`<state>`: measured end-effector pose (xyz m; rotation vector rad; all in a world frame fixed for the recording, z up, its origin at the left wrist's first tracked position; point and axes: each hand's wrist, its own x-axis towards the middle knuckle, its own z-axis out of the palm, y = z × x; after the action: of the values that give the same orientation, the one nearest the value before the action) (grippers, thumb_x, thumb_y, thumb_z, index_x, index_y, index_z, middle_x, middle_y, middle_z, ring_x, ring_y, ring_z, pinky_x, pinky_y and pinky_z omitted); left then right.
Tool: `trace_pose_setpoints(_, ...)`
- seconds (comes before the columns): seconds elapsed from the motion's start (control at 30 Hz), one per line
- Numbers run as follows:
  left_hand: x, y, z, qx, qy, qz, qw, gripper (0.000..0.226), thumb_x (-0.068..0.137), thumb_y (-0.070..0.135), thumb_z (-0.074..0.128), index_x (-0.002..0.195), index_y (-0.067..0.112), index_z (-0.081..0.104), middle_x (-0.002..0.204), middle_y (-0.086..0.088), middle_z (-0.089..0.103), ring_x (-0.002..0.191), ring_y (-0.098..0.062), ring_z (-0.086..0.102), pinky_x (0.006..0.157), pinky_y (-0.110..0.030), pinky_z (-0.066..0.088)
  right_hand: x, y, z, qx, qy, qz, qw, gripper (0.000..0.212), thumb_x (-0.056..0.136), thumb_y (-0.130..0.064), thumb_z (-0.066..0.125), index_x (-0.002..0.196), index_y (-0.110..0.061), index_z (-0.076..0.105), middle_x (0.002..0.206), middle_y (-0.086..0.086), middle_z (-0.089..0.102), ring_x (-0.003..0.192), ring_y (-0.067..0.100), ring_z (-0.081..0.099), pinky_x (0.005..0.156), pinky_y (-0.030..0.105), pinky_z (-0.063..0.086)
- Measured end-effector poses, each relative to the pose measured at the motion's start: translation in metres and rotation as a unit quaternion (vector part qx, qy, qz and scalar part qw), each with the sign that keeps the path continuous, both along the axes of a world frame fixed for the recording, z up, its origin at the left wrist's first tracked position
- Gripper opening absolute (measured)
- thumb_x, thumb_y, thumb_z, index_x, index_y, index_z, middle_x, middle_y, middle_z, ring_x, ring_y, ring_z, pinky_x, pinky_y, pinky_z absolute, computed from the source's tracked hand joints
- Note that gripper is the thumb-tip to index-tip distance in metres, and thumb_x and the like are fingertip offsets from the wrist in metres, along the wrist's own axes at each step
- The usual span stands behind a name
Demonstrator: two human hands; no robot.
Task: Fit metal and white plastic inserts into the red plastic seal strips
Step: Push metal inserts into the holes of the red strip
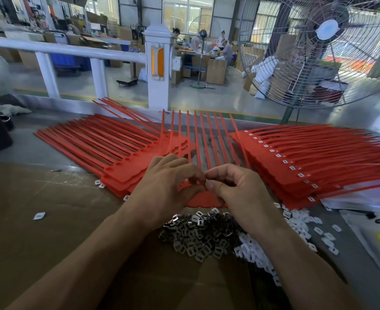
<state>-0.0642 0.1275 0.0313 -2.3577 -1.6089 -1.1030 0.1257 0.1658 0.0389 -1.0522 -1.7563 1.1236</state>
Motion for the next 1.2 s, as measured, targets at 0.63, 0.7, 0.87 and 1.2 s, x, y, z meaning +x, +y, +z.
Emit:
trace_pose_setpoints(0.63,0.0051,-0.0011,-0.0021,0.004,-0.076,0.012,0.997,0.021,0.087,0.047,0.066,0.104,0.035,0.066,0.093,0.023,0.063,0.099,0.0,0.055,0.093,-0.035,0.042,-0.0053,-0.0024,-0.0022,0.016,-0.046,0.001,0.999,0.02,0.104,-0.042,0.059,0.091,-0.034,0.072,0.088,-0.013,0.076,0.078,-0.001,0.07,0.078,0.03,0.052)
trace_pose_setpoints(0.7,0.0058,-0.0011,-0.0013,0.009,-0.07,0.007,0.997,0.021,0.086,0.046,0.068,0.103,0.034,0.067,0.093,0.021,0.063,0.098,-0.001,0.056,0.093,-0.036,0.042,-0.0061,-0.0029,-0.0012,0.0,-0.037,0.01,0.999,0.021,0.105,-0.039,0.057,0.093,-0.031,0.072,0.086,-0.013,0.076,0.075,-0.002,0.069,0.072,0.022,0.052)
trace_pose_setpoints(0.87,0.0052,-0.001,0.0,0.026,-0.047,0.015,0.998,0.017,0.086,0.043,0.071,0.1,0.032,0.069,0.094,0.019,0.064,0.095,-0.004,0.056,0.09,-0.038,0.042,-0.0058,-0.0046,0.0009,-0.04,0.004,0.023,0.999,0.024,0.106,-0.032,0.056,0.092,-0.022,0.073,0.077,-0.009,0.075,0.062,-0.003,0.066,0.06,0.009,0.049)
trace_pose_setpoints(1.2,0.0052,-0.0014,-0.0004,0.03,-0.045,0.016,0.998,0.017,0.087,0.04,0.069,0.099,0.029,0.07,0.096,0.019,0.065,0.098,-0.006,0.056,0.095,-0.036,0.039,-0.0057,-0.0067,0.0025,-0.066,0.028,0.019,0.997,0.024,0.105,-0.031,0.059,0.091,-0.018,0.074,0.071,-0.007,0.074,0.059,-0.001,0.066,0.058,0.01,0.05)
